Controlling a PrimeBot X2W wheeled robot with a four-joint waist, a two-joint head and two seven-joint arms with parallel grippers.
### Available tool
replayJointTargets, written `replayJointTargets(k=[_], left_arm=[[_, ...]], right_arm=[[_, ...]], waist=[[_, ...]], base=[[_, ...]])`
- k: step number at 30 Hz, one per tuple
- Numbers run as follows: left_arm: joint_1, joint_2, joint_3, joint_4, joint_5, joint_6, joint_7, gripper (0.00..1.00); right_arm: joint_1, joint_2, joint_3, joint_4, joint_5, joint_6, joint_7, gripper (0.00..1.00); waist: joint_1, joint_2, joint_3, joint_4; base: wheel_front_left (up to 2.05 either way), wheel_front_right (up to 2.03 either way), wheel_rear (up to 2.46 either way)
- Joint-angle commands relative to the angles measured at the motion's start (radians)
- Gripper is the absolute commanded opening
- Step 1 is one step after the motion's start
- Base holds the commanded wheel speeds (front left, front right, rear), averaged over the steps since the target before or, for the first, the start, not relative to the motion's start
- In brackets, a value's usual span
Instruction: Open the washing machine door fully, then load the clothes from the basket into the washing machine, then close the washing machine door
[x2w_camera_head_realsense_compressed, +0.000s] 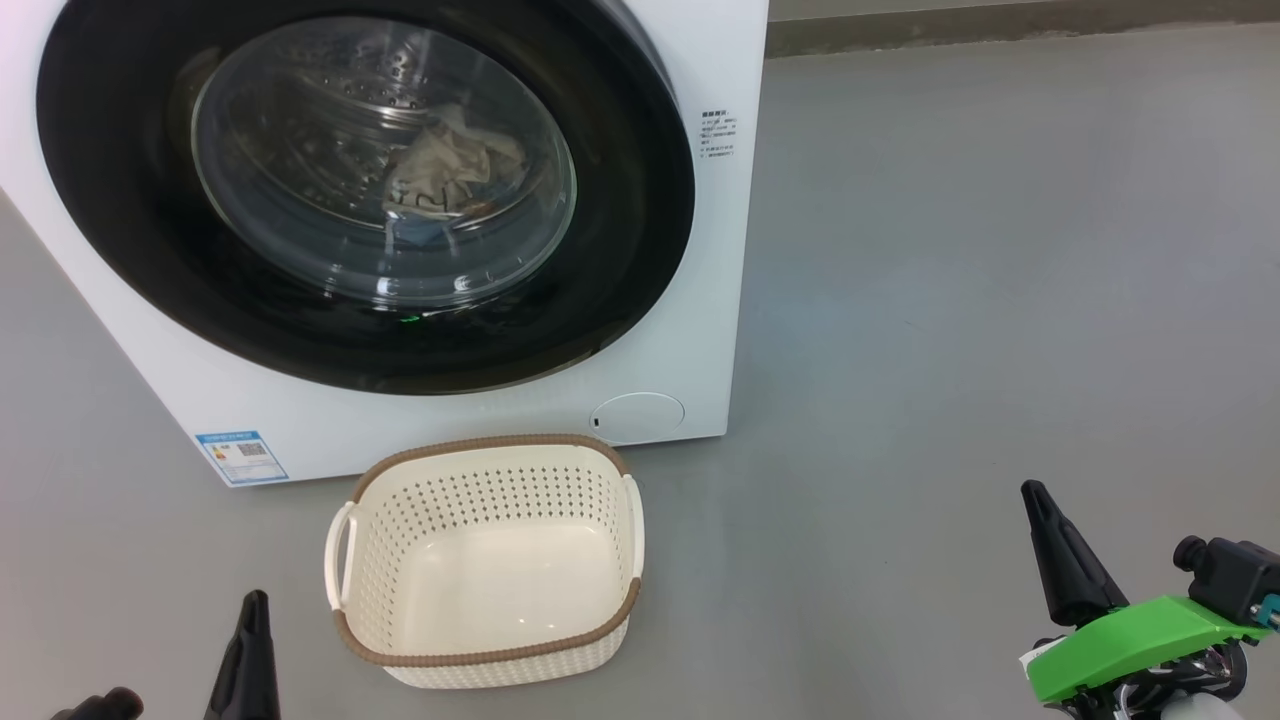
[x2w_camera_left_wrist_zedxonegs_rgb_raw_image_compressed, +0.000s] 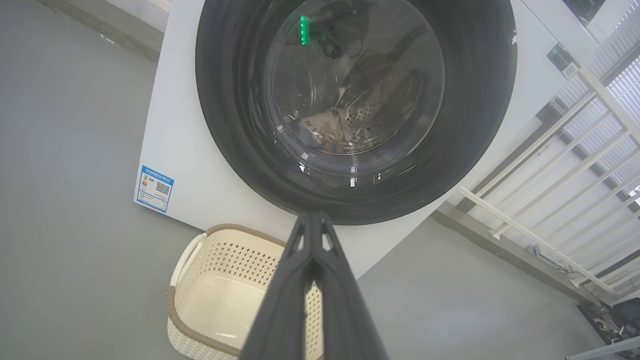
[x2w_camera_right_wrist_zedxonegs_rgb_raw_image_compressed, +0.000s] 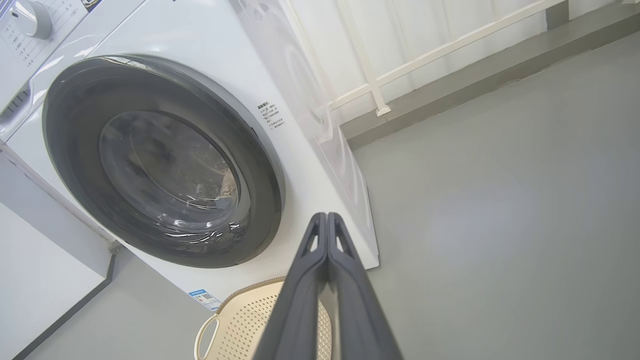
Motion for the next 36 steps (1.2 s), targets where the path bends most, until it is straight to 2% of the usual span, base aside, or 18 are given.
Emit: replayJointTargets(k=[1,36], left_arm=[[-0.04,0.009,0.019,-0.025,-0.022,0.0,0.005,0.0],[-0.064,-0.025,0.063,-0.031,-0.308,0.0,0.103,0.0]], right_arm=[[-0.035,-0.009,-0.015,-0.023,0.025,0.0,0.007,0.0],[-0.042,0.049,-0.096,-0.022,0.321,0.0,0.104,0.0]], waist=[[0.0,0.0,0.0,0.0],[-0.0001,0.0,0.002,0.01]], base=[[0.0,0.0,0.0],[0.0,0.0,0.0]])
